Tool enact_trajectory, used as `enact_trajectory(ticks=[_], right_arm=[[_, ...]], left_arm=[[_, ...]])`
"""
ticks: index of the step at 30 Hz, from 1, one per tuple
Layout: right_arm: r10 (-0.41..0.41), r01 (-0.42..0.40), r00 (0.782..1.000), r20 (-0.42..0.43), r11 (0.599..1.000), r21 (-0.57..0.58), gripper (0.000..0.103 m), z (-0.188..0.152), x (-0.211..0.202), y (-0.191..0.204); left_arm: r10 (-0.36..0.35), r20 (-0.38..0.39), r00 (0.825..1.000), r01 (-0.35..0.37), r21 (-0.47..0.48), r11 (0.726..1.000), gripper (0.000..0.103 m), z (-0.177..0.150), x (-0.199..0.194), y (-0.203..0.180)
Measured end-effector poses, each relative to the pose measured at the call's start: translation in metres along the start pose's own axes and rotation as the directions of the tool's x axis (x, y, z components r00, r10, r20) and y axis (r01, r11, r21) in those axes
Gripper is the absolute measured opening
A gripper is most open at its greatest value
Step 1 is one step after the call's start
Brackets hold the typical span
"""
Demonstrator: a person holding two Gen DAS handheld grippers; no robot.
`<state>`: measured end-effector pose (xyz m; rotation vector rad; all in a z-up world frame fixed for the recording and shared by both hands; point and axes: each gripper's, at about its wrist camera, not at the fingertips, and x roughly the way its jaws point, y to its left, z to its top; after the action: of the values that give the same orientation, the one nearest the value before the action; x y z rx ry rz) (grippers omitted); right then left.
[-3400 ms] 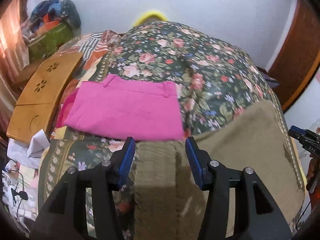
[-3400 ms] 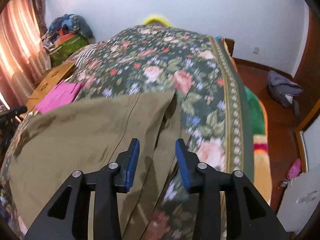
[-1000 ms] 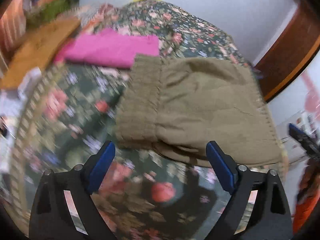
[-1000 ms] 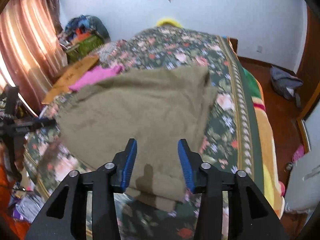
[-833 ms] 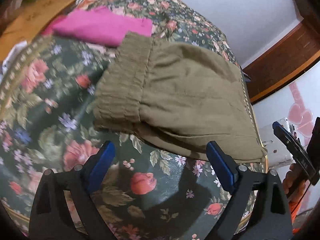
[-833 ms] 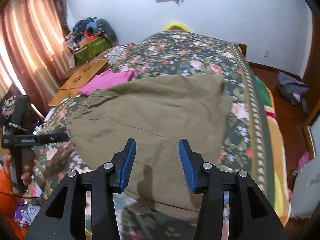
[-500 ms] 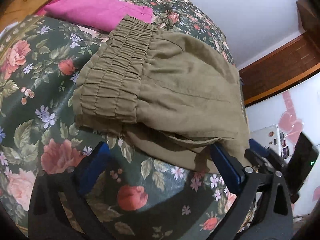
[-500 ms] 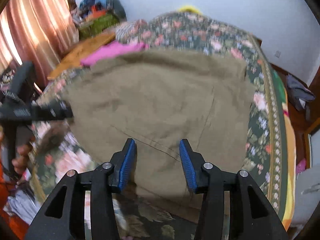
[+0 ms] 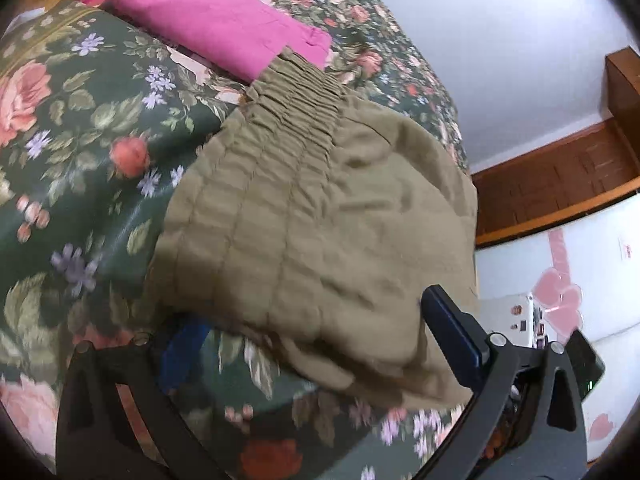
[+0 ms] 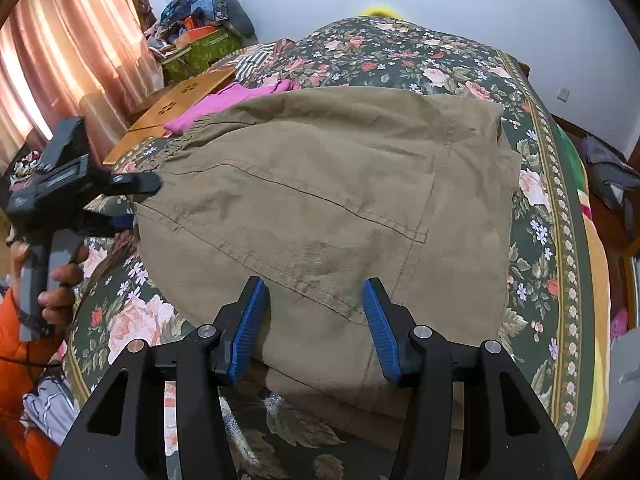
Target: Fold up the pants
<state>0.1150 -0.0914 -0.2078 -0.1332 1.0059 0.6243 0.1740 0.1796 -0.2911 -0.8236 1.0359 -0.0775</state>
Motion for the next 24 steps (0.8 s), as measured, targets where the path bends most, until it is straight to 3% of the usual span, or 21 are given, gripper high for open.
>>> enact_trajectory(ticks=[5,8,12,16,19,24], right_arm=[[0.006,-0.006,1.000,-0.002,1.000,-0.004,0.047,0.000,0.000,0.000],[0.010,-0.010,1.000,-0.005,1.000,-0.003,0.047,0.000,0.000,-0.001],[0.012,-0.012,1.000,-0.007,1.000,0.003,0.048,0.000,0.000,-0.003],[0.009,-0.009,1.000,-0.006,1.000,0.005,0.048,0.000,-0.001,-0.002],[0.004,-0.004,1.000,-0.007,1.000,0.007,0.048,0.000,-0.002,-0.002],[-0.014,0.015,1.000,-0.015,1.000,0.023,0.049,0.001,-0.008,-0.002]], left_arm=[[0.020,0.011,1.000,-0.020,-0.016,1.000,0.100,0.015,0.008,0.000],[0.069,0.032,0.997,-0.070,0.031,0.997,0.082,0.018,0.007,-0.006],[0.074,0.053,0.996,-0.078,0.078,0.994,0.056,0.017,-0.001,-0.011],[0.101,0.093,0.991,-0.113,0.140,0.984,0.045,0.013,-0.014,-0.022],[0.169,0.154,0.974,-0.202,0.238,0.950,0.041,0.003,-0.025,-0.044],[0.224,0.253,0.941,-0.303,0.339,0.891,0.040,-0.018,-0.048,-0.071]])
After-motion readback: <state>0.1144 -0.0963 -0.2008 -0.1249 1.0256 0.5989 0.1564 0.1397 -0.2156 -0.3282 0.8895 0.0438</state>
